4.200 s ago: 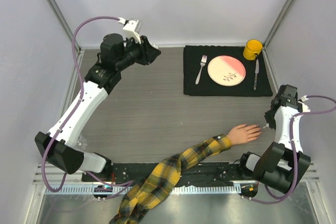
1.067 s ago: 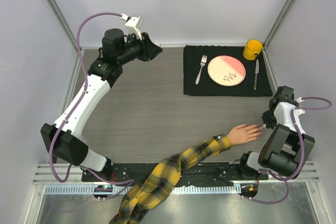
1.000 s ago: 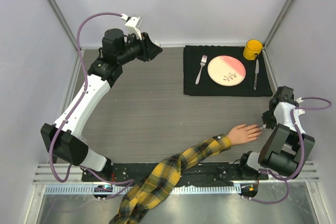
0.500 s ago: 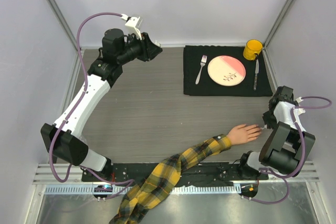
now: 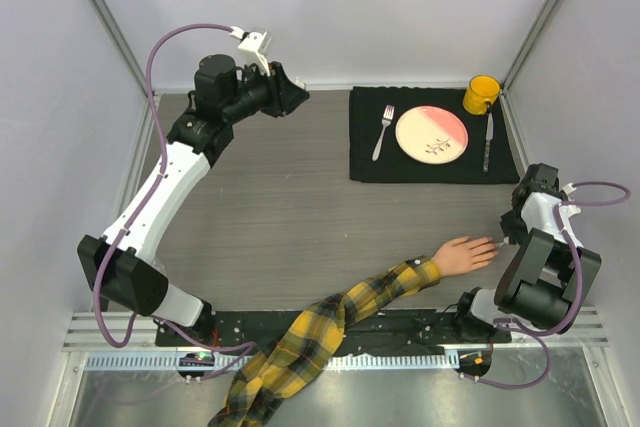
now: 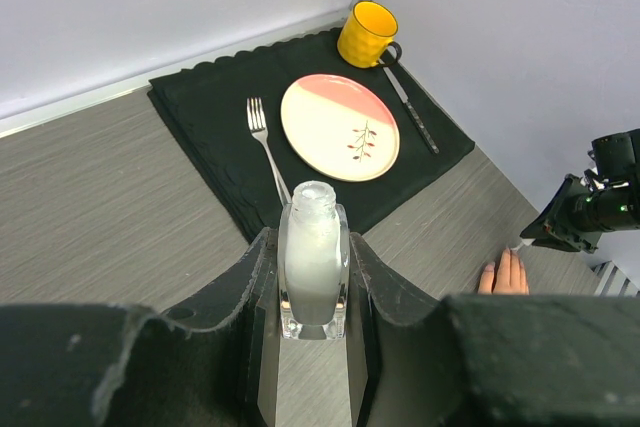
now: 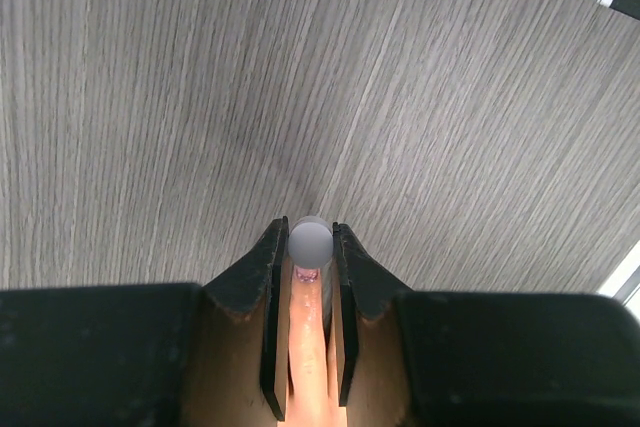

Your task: Paint the nails

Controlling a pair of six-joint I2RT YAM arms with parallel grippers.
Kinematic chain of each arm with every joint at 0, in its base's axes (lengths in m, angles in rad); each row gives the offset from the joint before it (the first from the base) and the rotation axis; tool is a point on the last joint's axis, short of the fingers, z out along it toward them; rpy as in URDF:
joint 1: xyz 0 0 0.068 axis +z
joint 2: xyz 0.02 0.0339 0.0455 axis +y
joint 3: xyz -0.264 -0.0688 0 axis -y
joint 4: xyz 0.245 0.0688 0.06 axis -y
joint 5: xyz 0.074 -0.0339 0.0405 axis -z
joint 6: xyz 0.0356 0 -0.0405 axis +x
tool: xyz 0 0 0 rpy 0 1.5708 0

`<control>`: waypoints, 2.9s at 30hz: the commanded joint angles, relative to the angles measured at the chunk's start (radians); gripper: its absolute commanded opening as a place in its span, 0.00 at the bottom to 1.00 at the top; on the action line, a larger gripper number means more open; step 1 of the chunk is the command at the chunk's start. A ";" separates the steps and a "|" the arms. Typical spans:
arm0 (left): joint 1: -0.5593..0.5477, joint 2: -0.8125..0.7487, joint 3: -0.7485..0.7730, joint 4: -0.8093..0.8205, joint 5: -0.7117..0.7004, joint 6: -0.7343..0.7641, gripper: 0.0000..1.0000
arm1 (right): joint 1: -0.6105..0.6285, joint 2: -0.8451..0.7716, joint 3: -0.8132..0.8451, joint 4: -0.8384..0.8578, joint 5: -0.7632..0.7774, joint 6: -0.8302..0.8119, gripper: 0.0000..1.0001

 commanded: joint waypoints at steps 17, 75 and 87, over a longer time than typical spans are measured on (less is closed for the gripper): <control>0.006 -0.059 -0.021 0.069 0.020 -0.010 0.00 | 0.068 -0.107 0.012 -0.088 0.000 0.046 0.00; 0.004 -0.063 -0.021 0.052 0.020 -0.009 0.00 | 0.106 -0.076 0.017 -0.085 0.034 0.040 0.00; 0.000 -0.060 -0.009 0.046 0.015 -0.004 0.00 | 0.079 -0.029 0.023 -0.038 0.089 -0.010 0.00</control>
